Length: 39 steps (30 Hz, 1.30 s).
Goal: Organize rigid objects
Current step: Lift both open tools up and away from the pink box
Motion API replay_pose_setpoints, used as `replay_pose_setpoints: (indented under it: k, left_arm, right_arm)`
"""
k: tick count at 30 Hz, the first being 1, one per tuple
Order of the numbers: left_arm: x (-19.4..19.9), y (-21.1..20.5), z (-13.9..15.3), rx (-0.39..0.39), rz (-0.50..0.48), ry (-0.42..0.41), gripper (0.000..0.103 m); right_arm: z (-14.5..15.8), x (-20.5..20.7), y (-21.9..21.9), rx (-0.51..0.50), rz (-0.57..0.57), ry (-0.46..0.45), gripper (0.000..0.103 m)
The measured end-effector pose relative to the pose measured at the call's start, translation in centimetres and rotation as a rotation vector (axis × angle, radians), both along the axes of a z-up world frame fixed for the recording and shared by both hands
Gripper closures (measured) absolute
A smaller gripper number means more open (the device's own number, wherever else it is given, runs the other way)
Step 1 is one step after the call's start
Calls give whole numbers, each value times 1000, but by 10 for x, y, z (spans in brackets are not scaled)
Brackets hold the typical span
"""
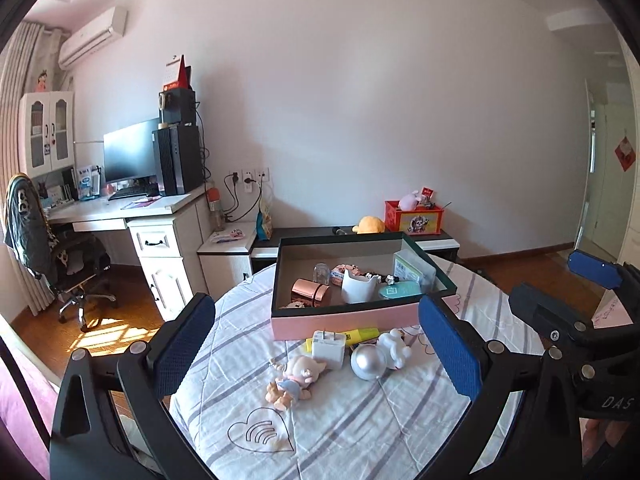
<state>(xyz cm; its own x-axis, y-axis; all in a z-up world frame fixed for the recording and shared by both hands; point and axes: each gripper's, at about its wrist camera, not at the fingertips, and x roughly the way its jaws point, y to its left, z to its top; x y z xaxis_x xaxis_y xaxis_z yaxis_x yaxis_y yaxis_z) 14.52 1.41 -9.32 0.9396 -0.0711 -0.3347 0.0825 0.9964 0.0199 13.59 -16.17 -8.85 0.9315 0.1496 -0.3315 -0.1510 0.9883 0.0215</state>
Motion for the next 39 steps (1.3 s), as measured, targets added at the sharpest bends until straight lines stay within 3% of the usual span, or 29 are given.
replay_pose_setpoints:
  k: [11,24,33,39]
  left_arm:
    - [-69,1,27,-2,28,-108,0]
    - [-93,5,33,1,35,-138,0]
    - [-86,2,24,14,26,-107,0]
    - [-61,3,-4,12,-3,-5,0]
  right_arm:
    - [23,-74,1,9,-10,-93,0]
    - [27,-94,3,3,-13,-118,0]
    - [18,-86,1,2,-11,-88,0]
    - [-5,-65,-1,3,-12,-11,0]
